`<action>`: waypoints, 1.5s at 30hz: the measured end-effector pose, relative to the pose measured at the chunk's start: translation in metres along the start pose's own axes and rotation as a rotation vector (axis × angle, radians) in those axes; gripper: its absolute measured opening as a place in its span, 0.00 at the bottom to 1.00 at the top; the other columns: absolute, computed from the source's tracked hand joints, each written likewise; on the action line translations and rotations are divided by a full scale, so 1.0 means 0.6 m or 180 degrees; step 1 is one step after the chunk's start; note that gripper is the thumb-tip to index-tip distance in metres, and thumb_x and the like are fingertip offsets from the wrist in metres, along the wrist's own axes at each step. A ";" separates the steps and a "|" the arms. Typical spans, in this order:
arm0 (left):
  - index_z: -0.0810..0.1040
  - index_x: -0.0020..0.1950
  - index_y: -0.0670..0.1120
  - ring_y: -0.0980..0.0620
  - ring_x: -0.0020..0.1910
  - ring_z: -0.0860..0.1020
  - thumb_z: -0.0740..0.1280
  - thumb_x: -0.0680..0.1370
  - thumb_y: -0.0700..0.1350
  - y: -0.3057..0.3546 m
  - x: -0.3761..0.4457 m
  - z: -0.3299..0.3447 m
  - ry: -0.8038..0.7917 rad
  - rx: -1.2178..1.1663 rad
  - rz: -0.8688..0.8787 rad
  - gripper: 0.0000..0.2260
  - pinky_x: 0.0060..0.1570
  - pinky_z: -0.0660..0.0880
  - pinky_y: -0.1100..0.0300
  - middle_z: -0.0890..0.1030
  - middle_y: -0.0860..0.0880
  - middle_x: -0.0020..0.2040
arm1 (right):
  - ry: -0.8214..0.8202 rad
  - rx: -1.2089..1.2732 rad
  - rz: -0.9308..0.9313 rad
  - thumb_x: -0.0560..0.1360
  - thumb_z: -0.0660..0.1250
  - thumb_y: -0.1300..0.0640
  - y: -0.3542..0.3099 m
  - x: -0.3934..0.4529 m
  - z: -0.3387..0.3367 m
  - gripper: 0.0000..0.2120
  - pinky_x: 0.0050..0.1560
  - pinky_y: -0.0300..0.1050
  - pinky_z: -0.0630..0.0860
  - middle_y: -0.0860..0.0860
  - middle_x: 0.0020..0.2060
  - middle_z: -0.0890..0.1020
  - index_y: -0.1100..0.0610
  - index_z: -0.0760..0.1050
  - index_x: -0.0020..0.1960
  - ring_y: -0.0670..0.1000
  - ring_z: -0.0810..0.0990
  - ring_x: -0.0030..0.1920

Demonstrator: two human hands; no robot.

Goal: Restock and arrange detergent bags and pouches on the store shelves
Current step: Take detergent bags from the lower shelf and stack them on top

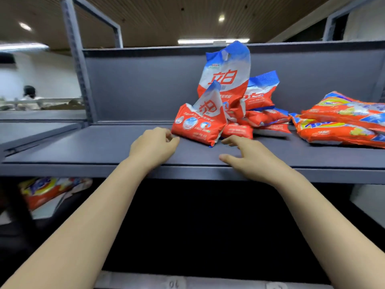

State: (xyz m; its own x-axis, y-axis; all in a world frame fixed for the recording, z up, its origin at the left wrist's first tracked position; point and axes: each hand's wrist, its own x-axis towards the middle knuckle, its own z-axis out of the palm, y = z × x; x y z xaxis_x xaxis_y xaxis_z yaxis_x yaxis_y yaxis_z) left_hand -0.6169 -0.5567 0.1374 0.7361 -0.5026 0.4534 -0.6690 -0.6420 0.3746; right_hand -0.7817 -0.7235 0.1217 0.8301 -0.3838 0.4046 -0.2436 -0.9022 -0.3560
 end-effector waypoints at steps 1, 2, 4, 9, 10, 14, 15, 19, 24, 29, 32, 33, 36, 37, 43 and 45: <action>0.79 0.51 0.52 0.48 0.51 0.76 0.60 0.78 0.56 -0.010 -0.019 -0.011 0.0070 0.0021 -0.0014 0.12 0.44 0.69 0.57 0.80 0.53 0.51 | 0.0022 -0.0027 -0.0079 0.76 0.64 0.44 -0.012 -0.011 0.002 0.22 0.66 0.53 0.67 0.49 0.67 0.74 0.49 0.69 0.67 0.51 0.70 0.67; 0.79 0.52 0.52 0.49 0.50 0.76 0.60 0.78 0.56 -0.020 -0.038 -0.022 0.0129 0.0043 -0.0019 0.12 0.43 0.68 0.58 0.80 0.54 0.51 | 0.0047 -0.0032 -0.0158 0.76 0.64 0.44 -0.025 -0.023 0.004 0.22 0.66 0.53 0.67 0.48 0.67 0.73 0.48 0.69 0.67 0.51 0.70 0.67; 0.79 0.51 0.53 0.50 0.51 0.77 0.59 0.78 0.56 -0.043 -0.074 -0.040 0.0256 0.0071 0.0004 0.12 0.42 0.68 0.57 0.81 0.55 0.51 | 0.0063 0.0056 -0.0301 0.75 0.63 0.43 -0.052 -0.046 0.012 0.21 0.67 0.53 0.66 0.46 0.66 0.74 0.47 0.70 0.67 0.49 0.70 0.67; 0.79 0.49 0.53 0.49 0.51 0.79 0.60 0.77 0.57 -0.121 -0.163 -0.065 0.0379 -0.0070 -0.0036 0.12 0.48 0.75 0.54 0.82 0.55 0.48 | -0.0094 0.0316 -0.0695 0.73 0.61 0.40 -0.119 -0.092 0.062 0.21 0.66 0.48 0.67 0.40 0.63 0.75 0.45 0.71 0.64 0.43 0.71 0.65; 0.80 0.49 0.53 0.50 0.51 0.79 0.61 0.77 0.57 -0.142 -0.180 -0.066 0.0391 -0.0063 -0.0037 0.12 0.48 0.75 0.54 0.82 0.55 0.48 | -0.0148 0.0331 -0.0763 0.72 0.60 0.40 -0.132 -0.097 0.077 0.22 0.66 0.48 0.68 0.39 0.62 0.75 0.44 0.72 0.64 0.43 0.71 0.65; 0.78 0.54 0.57 0.55 0.52 0.77 0.59 0.77 0.60 -0.248 -0.236 -0.064 0.0080 -0.0020 -0.0267 0.13 0.49 0.75 0.56 0.80 0.59 0.51 | -0.0449 0.0361 -0.0899 0.72 0.57 0.36 -0.184 -0.104 0.154 0.23 0.65 0.44 0.69 0.35 0.61 0.74 0.42 0.71 0.64 0.39 0.71 0.62; 0.77 0.56 0.58 0.56 0.52 0.77 0.58 0.77 0.61 -0.280 -0.247 -0.066 -0.0035 0.0016 -0.0362 0.14 0.47 0.74 0.57 0.80 0.60 0.52 | -0.0538 0.0361 -0.0916 0.71 0.56 0.35 -0.198 -0.103 0.177 0.24 0.64 0.43 0.69 0.34 0.61 0.73 0.41 0.70 0.64 0.38 0.71 0.62; 0.76 0.57 0.59 0.58 0.52 0.75 0.58 0.77 0.61 -0.414 -0.285 -0.091 -0.0212 0.0249 -0.0712 0.14 0.44 0.71 0.60 0.78 0.61 0.52 | -0.0869 0.0409 -0.0906 0.71 0.55 0.34 -0.268 -0.100 0.275 0.24 0.64 0.38 0.68 0.32 0.60 0.72 0.39 0.69 0.64 0.35 0.70 0.62; 0.76 0.56 0.59 0.58 0.53 0.74 0.57 0.77 0.61 -0.584 -0.312 -0.149 -0.0289 0.0385 -0.1057 0.13 0.44 0.68 0.60 0.78 0.62 0.53 | -0.1099 0.0483 -0.0773 0.73 0.58 0.36 -0.380 -0.091 0.386 0.21 0.64 0.37 0.67 0.31 0.60 0.72 0.38 0.69 0.64 0.34 0.69 0.62; 0.76 0.56 0.60 0.57 0.46 0.72 0.59 0.77 0.61 -0.737 -0.323 -0.208 -0.0324 0.0415 -0.1285 0.12 0.43 0.67 0.60 0.78 0.59 0.50 | -0.1232 0.0520 -0.0688 0.76 0.60 0.38 -0.508 -0.075 0.479 0.19 0.65 0.38 0.66 0.32 0.60 0.71 0.39 0.68 0.65 0.35 0.68 0.63; 0.76 0.56 0.59 0.55 0.45 0.73 0.59 0.77 0.61 -0.820 -0.329 -0.237 -0.0382 0.0409 -0.1397 0.13 0.42 0.68 0.59 0.76 0.58 0.46 | -0.1337 0.0570 -0.0682 0.76 0.60 0.38 -0.583 -0.063 0.529 0.19 0.66 0.41 0.66 0.32 0.61 0.72 0.39 0.68 0.65 0.35 0.68 0.64; 0.75 0.57 0.59 0.55 0.45 0.74 0.58 0.77 0.61 -0.845 -0.331 -0.244 -0.0402 0.0401 -0.1419 0.13 0.42 0.68 0.59 0.76 0.59 0.46 | -0.1369 0.0573 -0.0682 0.76 0.60 0.38 -0.605 -0.057 0.544 0.19 0.66 0.42 0.66 0.33 0.60 0.72 0.39 0.68 0.65 0.36 0.69 0.63; 0.75 0.58 0.59 0.58 0.44 0.74 0.57 0.78 0.61 -0.912 -0.335 -0.263 -0.0418 0.0412 -0.1464 0.14 0.36 0.68 0.61 0.75 0.61 0.45 | -0.1459 0.0522 -0.0714 0.75 0.60 0.39 -0.668 -0.034 0.585 0.19 0.64 0.42 0.68 0.35 0.60 0.73 0.40 0.69 0.64 0.38 0.70 0.62; 0.75 0.58 0.59 0.59 0.43 0.73 0.57 0.78 0.61 -0.932 -0.335 -0.267 -0.0419 0.0416 -0.1477 0.14 0.34 0.67 0.63 0.75 0.61 0.44 | -0.1474 0.0492 -0.0731 0.75 0.61 0.39 -0.686 -0.024 0.598 0.18 0.64 0.42 0.69 0.35 0.60 0.74 0.41 0.69 0.64 0.39 0.71 0.62; 0.74 0.57 0.60 0.58 0.42 0.75 0.57 0.78 0.62 -1.047 -0.332 -0.298 -0.0320 0.0441 -0.1686 0.13 0.31 0.67 0.65 0.77 0.62 0.45 | -0.1598 0.0496 -0.0835 0.75 0.62 0.40 -0.780 0.038 0.671 0.17 0.60 0.40 0.71 0.38 0.59 0.75 0.42 0.71 0.63 0.40 0.73 0.60; 0.74 0.58 0.60 0.58 0.42 0.75 0.56 0.78 0.62 -1.086 -0.327 -0.306 -0.0291 0.0446 -0.1779 0.14 0.31 0.68 0.64 0.77 0.61 0.45 | -0.1646 0.0532 -0.0853 0.76 0.62 0.40 -0.807 0.057 0.695 0.17 0.60 0.40 0.71 0.38 0.60 0.75 0.42 0.71 0.62 0.40 0.73 0.60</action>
State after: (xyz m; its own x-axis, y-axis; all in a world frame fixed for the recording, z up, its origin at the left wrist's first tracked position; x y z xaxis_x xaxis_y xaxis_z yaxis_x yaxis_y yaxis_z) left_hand -0.3442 0.0663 -0.0471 0.9836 -0.1092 0.1437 -0.1609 -0.8915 0.4236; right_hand -0.4262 -0.2176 -0.0434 0.9980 0.0358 0.0515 0.0549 -0.8949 -0.4428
